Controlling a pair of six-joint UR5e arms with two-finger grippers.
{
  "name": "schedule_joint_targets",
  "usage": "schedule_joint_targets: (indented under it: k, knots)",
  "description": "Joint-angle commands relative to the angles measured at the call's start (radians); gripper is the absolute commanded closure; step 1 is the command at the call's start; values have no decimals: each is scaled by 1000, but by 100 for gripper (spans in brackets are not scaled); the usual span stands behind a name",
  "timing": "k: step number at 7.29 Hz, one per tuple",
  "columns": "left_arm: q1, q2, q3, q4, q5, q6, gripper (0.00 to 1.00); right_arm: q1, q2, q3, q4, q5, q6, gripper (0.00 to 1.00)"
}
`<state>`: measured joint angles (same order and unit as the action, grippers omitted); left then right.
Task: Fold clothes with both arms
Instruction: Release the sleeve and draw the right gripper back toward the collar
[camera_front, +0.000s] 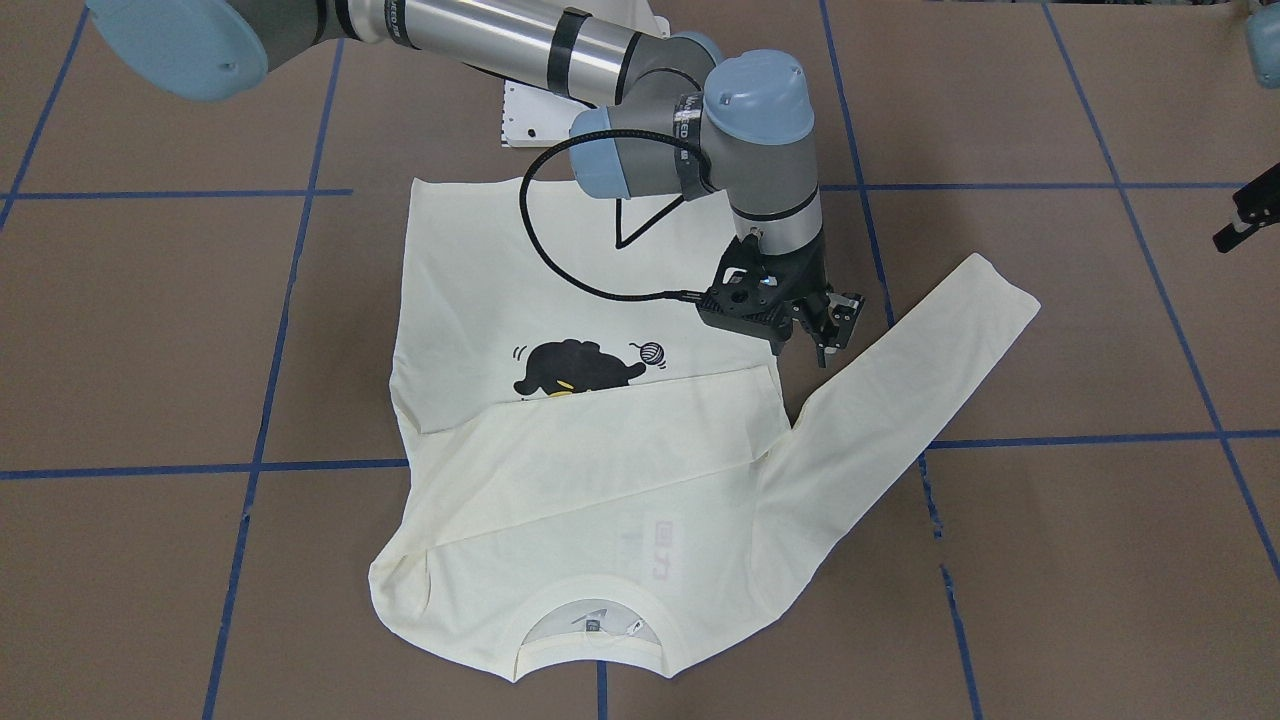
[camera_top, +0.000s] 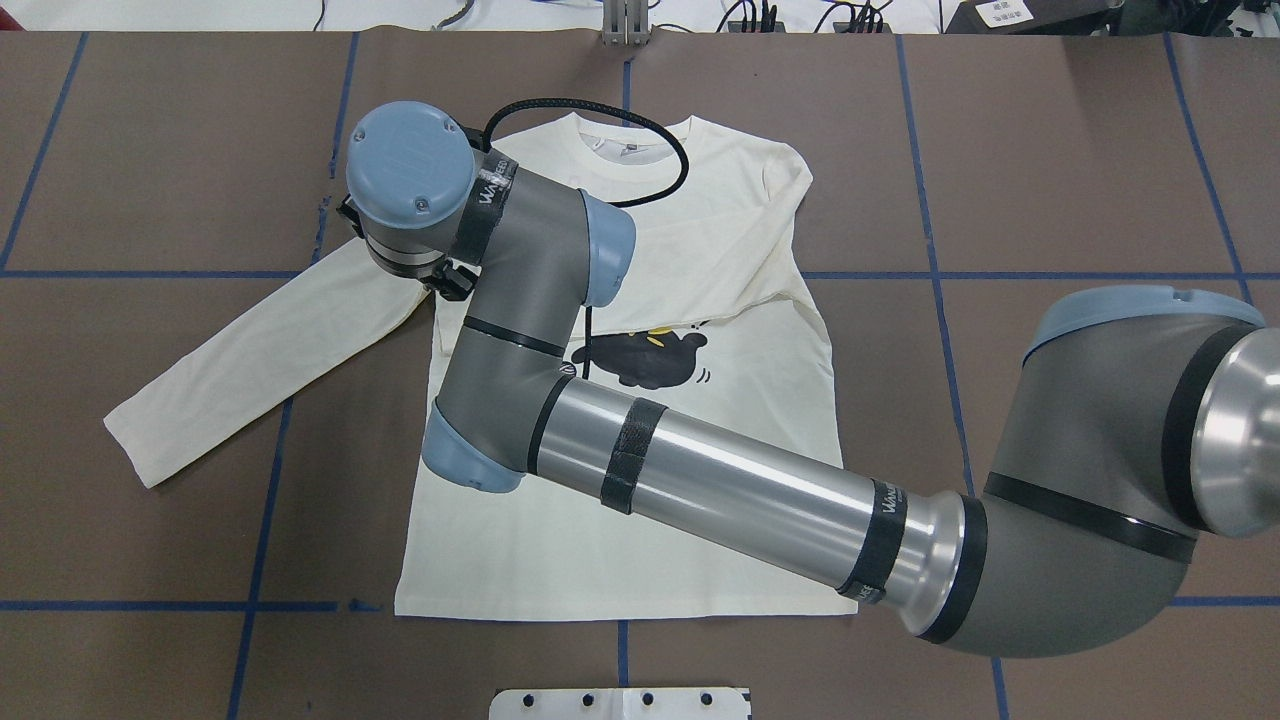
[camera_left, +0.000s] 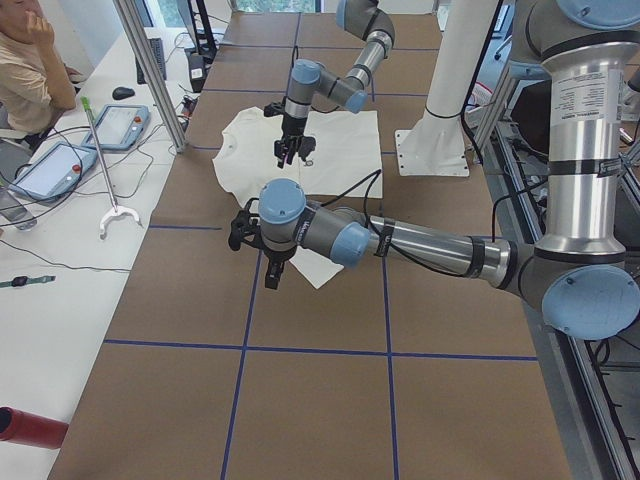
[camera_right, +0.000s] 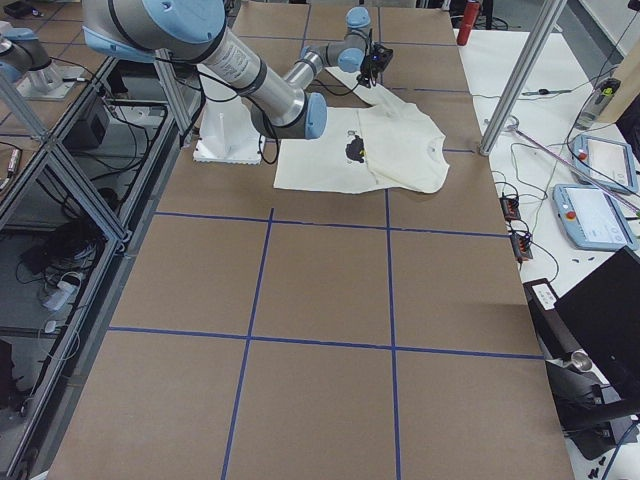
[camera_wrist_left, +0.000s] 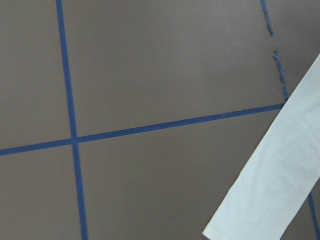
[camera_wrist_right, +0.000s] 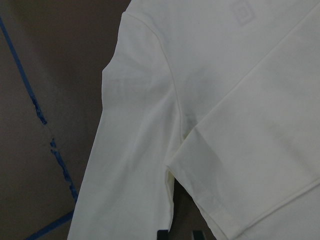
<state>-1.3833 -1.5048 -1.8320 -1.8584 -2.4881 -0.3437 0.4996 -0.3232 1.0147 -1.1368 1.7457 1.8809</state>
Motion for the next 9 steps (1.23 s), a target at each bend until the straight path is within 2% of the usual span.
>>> schedule_joint_targets:
  k: [1, 2, 4, 5, 6, 8, 9]
  knots:
    - [137, 55, 2, -170, 58, -167, 3, 54, -153, 263, -78, 114, 24, 0]
    - [183, 78, 58, -259, 121, -207, 1, 89, -259, 421, -127, 180, 24, 0]
    - [318, 74, 164, -382, 129, -357, 1, 125, -478, 676, -135, 207, 17, 0]
    - [370, 75, 168, -386, 132, -417, 2, 179, -537, 735, -136, 289, 17, 0]
    - [394, 75, 183, -390, 133, -417, 3, 235, -572, 754, -135, 379, 17, 0]
    - [435, 74, 186, -395, 153, -438, 8, 273, -655, 807, -135, 423, 1, 0]
    - [450, 74, 186, -395, 161, -446, 17, 274, -669, 815, -135, 423, -9, 0]
